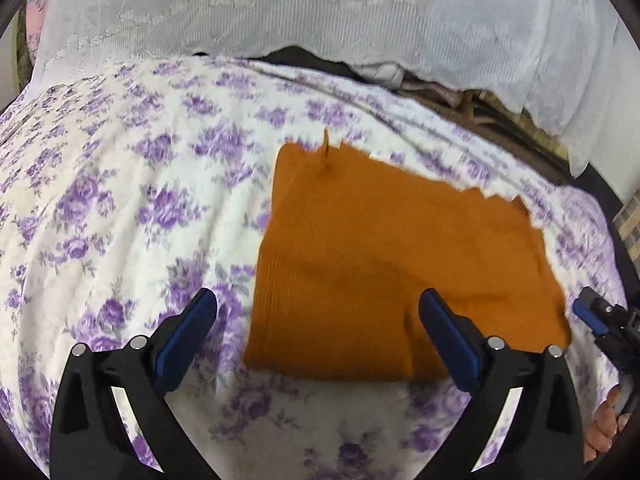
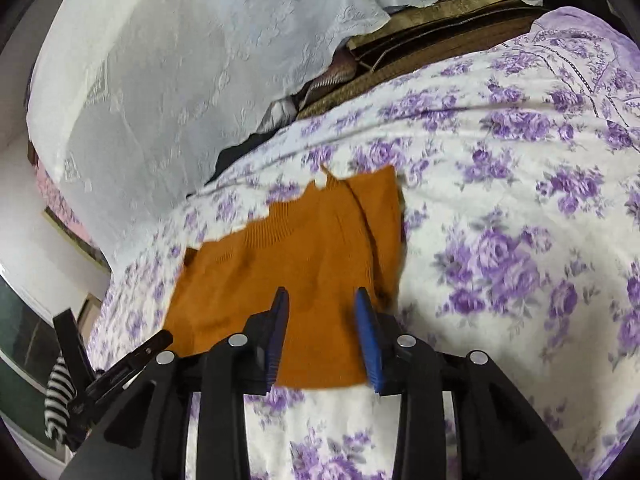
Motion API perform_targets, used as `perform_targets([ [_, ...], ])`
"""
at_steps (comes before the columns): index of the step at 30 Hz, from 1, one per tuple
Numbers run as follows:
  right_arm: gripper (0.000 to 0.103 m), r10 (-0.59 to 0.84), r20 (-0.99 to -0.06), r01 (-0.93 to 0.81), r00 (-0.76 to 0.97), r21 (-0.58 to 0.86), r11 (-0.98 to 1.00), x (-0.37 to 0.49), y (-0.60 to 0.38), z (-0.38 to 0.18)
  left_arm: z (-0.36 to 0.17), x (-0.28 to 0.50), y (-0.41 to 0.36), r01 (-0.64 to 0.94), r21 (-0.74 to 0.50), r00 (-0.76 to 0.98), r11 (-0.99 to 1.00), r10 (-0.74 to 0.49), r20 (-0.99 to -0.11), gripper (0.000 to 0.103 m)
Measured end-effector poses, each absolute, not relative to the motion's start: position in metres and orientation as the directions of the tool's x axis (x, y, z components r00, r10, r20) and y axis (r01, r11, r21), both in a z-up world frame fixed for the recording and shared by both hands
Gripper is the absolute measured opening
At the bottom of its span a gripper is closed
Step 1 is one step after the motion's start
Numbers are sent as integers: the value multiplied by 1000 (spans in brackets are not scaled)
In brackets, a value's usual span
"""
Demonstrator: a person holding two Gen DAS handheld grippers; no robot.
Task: Fold small clothes
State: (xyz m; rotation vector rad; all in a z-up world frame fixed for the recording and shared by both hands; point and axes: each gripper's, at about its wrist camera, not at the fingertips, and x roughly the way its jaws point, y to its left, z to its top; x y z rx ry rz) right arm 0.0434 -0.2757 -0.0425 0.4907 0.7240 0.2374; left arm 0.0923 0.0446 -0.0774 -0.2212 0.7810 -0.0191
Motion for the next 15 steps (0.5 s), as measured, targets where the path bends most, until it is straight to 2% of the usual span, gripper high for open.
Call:
perform_targets([
  [4,35,383,-577,-49,722,509,860,67,-267,-38,-81,118,41,-108,-135,681,985,-26,-732,99],
  [8,42,375,-587,-52,718,491,870,101,-252,-34,-76,145,54,-143,-179,675,973,-37,-737,99],
  [12,48,340,-633,-11,696,463,886,136,-250,-51,-90,179,61,-189,-96,636,977,47,-771,99],
  [15,48,366,-627,-42,688,469,882,143,-257,-66,-104,192,76,-195,-181,615,964,-23,-788,99],
])
